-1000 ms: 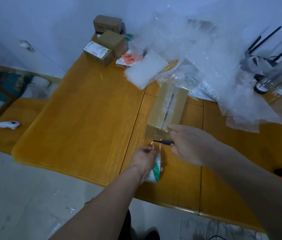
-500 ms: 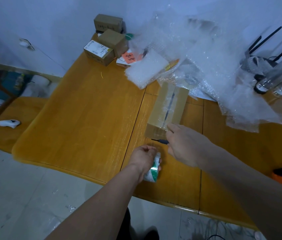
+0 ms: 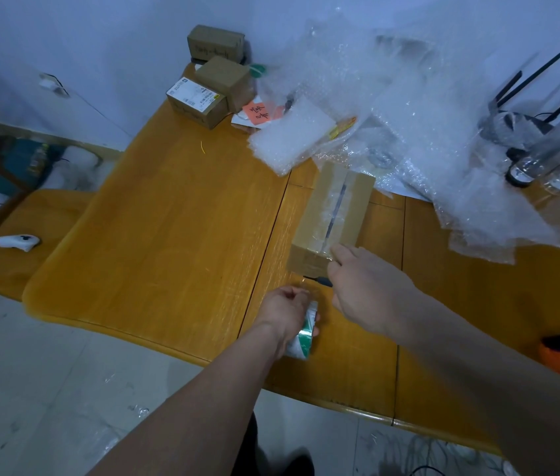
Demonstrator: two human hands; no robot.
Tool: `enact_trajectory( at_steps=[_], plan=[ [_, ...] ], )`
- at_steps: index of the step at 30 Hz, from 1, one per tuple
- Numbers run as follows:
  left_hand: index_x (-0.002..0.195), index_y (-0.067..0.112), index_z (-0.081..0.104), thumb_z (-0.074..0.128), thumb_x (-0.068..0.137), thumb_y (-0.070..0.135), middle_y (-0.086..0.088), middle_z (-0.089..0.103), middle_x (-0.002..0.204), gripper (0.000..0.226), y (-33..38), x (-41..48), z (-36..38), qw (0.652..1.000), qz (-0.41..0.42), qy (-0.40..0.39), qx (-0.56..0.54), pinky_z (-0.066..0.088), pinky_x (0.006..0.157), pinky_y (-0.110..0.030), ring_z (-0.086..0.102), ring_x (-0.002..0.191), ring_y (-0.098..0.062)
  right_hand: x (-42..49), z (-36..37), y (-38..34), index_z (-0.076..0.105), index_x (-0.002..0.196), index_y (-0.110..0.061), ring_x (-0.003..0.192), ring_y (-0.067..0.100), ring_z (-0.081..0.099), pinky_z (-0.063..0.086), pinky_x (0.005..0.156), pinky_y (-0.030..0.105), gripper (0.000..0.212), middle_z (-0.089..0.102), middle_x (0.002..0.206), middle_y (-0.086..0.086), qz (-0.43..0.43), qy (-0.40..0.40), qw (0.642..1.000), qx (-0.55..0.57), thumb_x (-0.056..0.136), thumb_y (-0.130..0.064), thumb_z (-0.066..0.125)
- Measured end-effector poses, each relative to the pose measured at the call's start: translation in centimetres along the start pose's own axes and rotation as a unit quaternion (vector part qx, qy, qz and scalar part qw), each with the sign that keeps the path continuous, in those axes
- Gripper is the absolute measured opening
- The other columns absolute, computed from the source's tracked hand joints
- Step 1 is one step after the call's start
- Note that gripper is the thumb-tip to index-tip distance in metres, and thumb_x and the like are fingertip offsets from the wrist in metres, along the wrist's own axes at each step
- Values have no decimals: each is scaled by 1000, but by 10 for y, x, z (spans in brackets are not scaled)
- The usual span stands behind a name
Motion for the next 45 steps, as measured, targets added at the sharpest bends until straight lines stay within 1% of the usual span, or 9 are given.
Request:
enact_trajectory(
  at_steps=[14, 19, 24, 26, 27, 29, 32, 38, 45],
  plan=[
    [115, 22, 65, 55, 104, 34, -9, 75, 89, 18, -8, -3, 0, 1000, -3, 10, -4, 56, 52, -25, 69, 63, -17, 4, 10, 4, 55, 135, 2, 140, 30, 39, 35, 119, 44, 39, 34, 157, 16, 39, -32, 999, 12, 99, -9, 46],
    [120, 21, 64, 57, 103, 30, -17, 77, 103, 20, -14, -4, 0, 1000, -21, 12, -17, 61, 64, -34, 72, 74, -24, -1, -2, 17, 62, 133, -2, 153, 28, 23, 18, 126, 48, 38, 20, 168, 11, -25, -69, 996, -44, 101, -12, 44],
    [119, 22, 64, 57, 103, 30, -17, 76, 103, 19, -26, -7, -9, 999, -27, 29, -17, 61, 61, -35, 73, 76, -26, -17, -15, 33, 66, 124, -19, 149, 17, 30, 16, 126, 46, 33, 37, 161, -1, -75, -30, 995, -56, 102, -33, 45],
    [115, 21, 65, 57, 103, 31, -16, 76, 99, 18, -29, -9, -13, 999, -24, 24, -17, 64, 70, -42, 72, 73, -26, -28, -18, 37, 62, 115, -24, 127, 15, 53, 38, 116, 39, 28, 53, 143, 0, -55, -27, 998, 2, 104, -38, 40],
    [113, 21, 65, 57, 103, 32, -15, 75, 97, 17, -29, -10, -14, 999, -23, 21, -17, 64, 76, -45, 72, 72, -26, -31, -18, 38, 60, 110, -25, 104, 13, 62, 51, 97, 33, 26, 61, 125, 1, -30, -27, 997, 64, 105, -38, 38],
    [111, 22, 66, 57, 102, 33, -15, 75, 98, 16, -30, -12, -14, 999, -23, 21, -15, 64, 80, -47, 72, 74, -26, -29, -13, 38, 57, 104, -23, 64, 11, 54, 48, 60, 30, 21, 62, 87, 1, 29, 7, 971, 239, 106, -35, 39],
    [109, 23, 66, 58, 102, 31, -16, 76, 100, 13, -29, -12, -14, 999, -21, 23, -16, 64, 80, -47, 72, 75, -27, -9, 10, 39, 51, 104, -19, 54, 11, 47, 42, 49, 30, 21, 56, 75, 3, 103, 109, 929, 339, 106, -37, 40],
    [106, 25, 66, 58, 102, 31, -18, 77, 99, 10, -30, -11, -13, 999, -20, 22, -15, 64, 76, -46, 72, 70, -27, 28, 26, 17, 53, 100, -19, 70, 15, 53, 52, 60, 31, 37, 52, 86, -3, 159, 240, 945, 155, 96, -55, 50],
    [104, 27, 65, 56, 103, 29, -19, 76, 103, 9, -32, -8, -13, 999, -18, 23, -21, 58, 63, -35, 71, 70, -27, 40, 47, 14, 55, 96, -12, 77, 21, 46, 48, 67, 36, 52, 53, 88, 5, 146, 289, 946, 12, 87, -63, 59]
  ],
)
Point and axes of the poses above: each hand's wrist, its own x-axis towards the middle knuckle, its own z-axis out of the palm, y = z × x, the point moved 2 cm from there along x, towards the middle knuckle
